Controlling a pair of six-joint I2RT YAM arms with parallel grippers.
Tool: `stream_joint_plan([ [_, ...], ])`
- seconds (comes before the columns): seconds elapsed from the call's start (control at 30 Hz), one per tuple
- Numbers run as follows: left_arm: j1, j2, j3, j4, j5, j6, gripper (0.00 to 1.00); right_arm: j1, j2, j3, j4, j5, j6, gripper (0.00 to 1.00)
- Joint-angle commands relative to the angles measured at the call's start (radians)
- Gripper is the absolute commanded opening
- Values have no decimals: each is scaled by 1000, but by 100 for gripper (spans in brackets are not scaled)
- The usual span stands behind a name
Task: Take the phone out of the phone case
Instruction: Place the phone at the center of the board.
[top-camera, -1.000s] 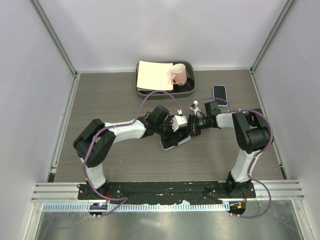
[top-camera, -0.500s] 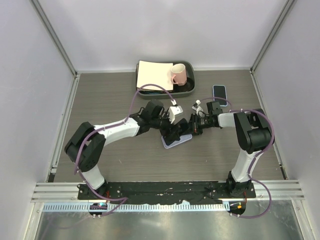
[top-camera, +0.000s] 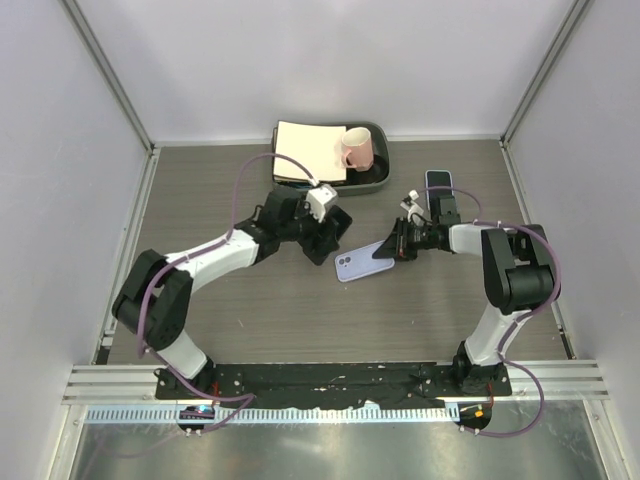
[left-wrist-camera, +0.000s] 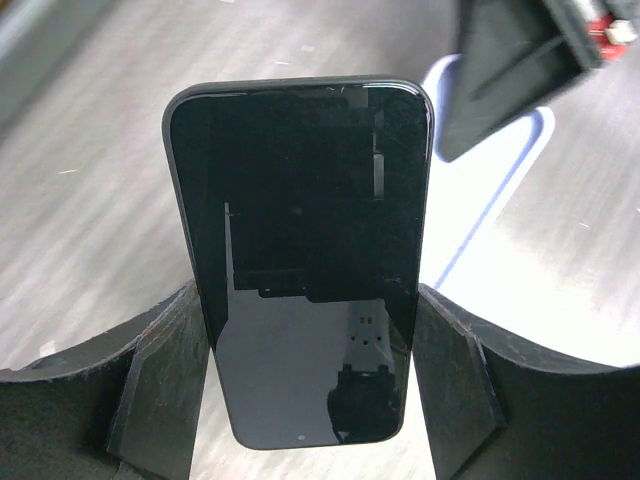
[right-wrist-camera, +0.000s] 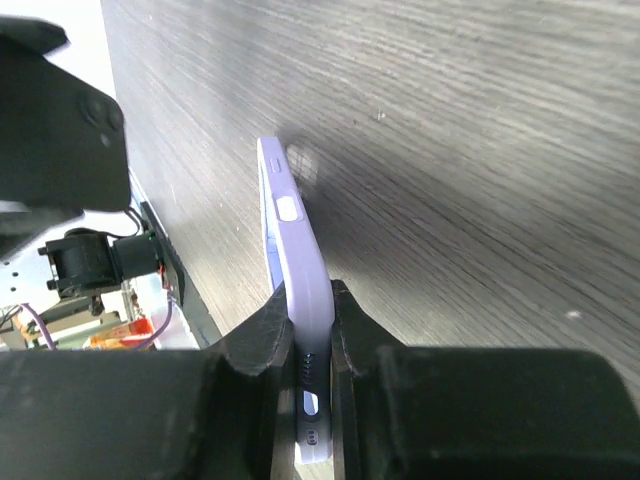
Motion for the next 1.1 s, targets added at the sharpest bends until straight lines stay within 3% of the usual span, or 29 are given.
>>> stream_joint_plan([
  [0.0,60,-105,14,-3,-146,56,0,-19,-85,4,30,48,-12,1],
  [0.27,232,-133,-4,-169,-307,107,0,-33,-149,-6,36,105,-17,1],
  [0.53,407,-47,33,-370,-338,72,0,-36,-168,-10,46,105,-14,1],
  [1.07,455,217,203,-535,-353,-88,0,-60,-203,-23,76,82,2,1],
])
